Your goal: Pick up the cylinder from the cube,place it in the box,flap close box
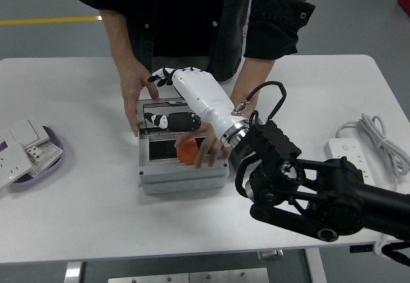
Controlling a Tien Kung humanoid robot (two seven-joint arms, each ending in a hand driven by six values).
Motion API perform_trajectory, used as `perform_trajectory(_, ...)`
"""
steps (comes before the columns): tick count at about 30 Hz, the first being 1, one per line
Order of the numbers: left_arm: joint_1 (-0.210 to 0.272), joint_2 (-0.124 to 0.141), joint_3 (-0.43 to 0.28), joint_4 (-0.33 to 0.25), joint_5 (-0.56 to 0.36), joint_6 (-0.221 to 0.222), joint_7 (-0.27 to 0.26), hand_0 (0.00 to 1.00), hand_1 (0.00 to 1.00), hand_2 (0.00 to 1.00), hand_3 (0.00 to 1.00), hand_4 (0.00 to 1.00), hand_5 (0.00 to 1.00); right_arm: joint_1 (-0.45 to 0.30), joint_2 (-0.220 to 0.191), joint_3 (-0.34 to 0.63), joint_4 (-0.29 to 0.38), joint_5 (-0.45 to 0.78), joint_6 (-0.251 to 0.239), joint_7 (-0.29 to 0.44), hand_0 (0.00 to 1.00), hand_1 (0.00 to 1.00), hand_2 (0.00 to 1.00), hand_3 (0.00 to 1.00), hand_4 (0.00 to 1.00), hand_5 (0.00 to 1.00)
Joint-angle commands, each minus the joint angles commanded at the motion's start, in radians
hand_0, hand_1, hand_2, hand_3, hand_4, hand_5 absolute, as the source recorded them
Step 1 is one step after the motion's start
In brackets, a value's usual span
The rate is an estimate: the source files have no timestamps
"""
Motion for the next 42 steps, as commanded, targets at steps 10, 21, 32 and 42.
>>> perform_trajectory(10, -0.005, 0.004, 0.007, 0.0, -0.001, 0.0, 0.0, 0.595, 0.619, 0.602, 0.616, 0.675, 0.22, 0.08, 0.028, -0.067, -0.205, 0.171, -0.046, 0.065, 0.799, 0.654, 0.658, 0.72, 0.829, 0.381)
perform_trajectory(21, -0.006, 0.0, 0.004, 0.0, 0.0, 0.0, 0.001, 0.596, 0.619, 0.602, 0.616, 0.674, 0.22, 0.059, 0.017, -0.095, -0.202, 0.184, -0.062, 0.079, 0.795, 0.651, 0.655, 0.716, 0.821, 0.381)
perform_trajectory(32, -0.004, -0.004, 0.002, 0.001, 0.0, 0.002, 0.001, 0.596, 0.619, 0.603, 0.616, 0.673, 0.222, -0.026, -0.028, -0.115, -0.056, 0.169, -0.08, 0.099, 0.784, 0.645, 0.647, 0.701, 0.817, 0.392)
perform_trajectory(42, -0.003, -0.005, -0.007, 0.002, 0.006, 0.003, 0.0, 0.596, 0.619, 0.603, 0.616, 0.674, 0.224, -0.083, -0.061, -0.11, 0.019, 0.244, -0.095, 0.137, 0.768, 0.634, 0.642, 0.683, 0.771, 0.398)
